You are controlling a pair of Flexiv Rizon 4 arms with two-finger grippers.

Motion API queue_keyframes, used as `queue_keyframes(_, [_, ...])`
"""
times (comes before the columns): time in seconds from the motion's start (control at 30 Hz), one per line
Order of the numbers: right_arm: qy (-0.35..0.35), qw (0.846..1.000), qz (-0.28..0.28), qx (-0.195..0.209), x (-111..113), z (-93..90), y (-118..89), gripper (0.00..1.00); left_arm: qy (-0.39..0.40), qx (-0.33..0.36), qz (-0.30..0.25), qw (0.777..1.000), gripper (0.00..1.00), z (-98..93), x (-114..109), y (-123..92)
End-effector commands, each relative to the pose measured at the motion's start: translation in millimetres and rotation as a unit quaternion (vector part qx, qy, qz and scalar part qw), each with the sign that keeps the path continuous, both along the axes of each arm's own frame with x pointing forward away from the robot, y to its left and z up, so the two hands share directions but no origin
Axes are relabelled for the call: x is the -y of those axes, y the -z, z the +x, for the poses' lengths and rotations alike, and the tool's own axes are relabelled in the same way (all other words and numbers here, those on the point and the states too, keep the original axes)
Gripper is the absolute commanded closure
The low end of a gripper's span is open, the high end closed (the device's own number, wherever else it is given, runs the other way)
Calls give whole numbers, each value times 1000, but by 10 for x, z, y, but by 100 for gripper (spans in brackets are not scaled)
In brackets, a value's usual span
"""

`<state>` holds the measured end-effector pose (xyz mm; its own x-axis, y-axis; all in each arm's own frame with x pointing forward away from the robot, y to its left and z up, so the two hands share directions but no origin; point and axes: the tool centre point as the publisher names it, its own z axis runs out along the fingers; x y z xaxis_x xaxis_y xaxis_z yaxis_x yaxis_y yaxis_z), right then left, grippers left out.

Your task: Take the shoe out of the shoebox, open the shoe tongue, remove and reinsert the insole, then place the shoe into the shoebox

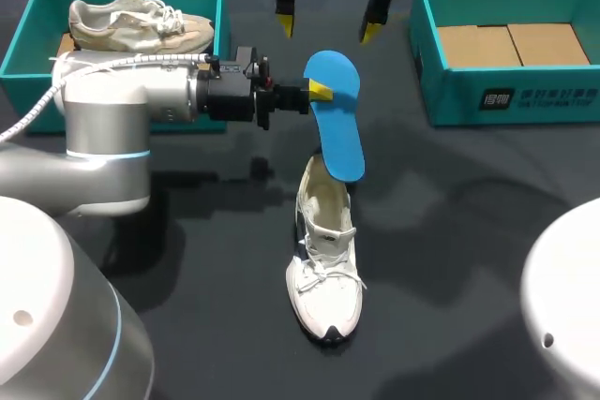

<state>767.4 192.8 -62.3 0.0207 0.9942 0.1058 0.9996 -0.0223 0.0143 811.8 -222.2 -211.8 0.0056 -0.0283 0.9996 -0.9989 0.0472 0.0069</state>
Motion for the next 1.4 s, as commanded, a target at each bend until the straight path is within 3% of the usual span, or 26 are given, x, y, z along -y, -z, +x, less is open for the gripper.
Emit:
queue_keyframes(0.03, [1,996,-84,-5,-16,-6,-12,0,0,0,1,1000,100,1,10,1])
queue_keyframes(0.2, [1,996,-87,-2,-30,-8,14,0,0,0,1,1000,100,1,10,1])
queue_keyframes(0.4, [0,999,-40,7,-9,-21,41,0,0,0,1,1000,100,1,10,1])
queue_keyframes(0.83, [9,991,132,0,108,59,64,0,0,0,1,1000,100,1,10,1])
queue_keyframes(0.93, [0,980,197,10,170,78,70,0,0,0,1,1000,100,1,10,1])
queue_keyframes(1.17, [6,956,292,-11,308,207,69,0,0,0,1,1000,100,1,10,1])
queue_keyframes(1.23, [16,941,337,-19,353,226,50,0,0,0,1,1000,100,1,10,1])
queue_keyframes(1.4, [20,922,386,-26,446,253,67,0,0,0,1,1000,100,1,10,1])
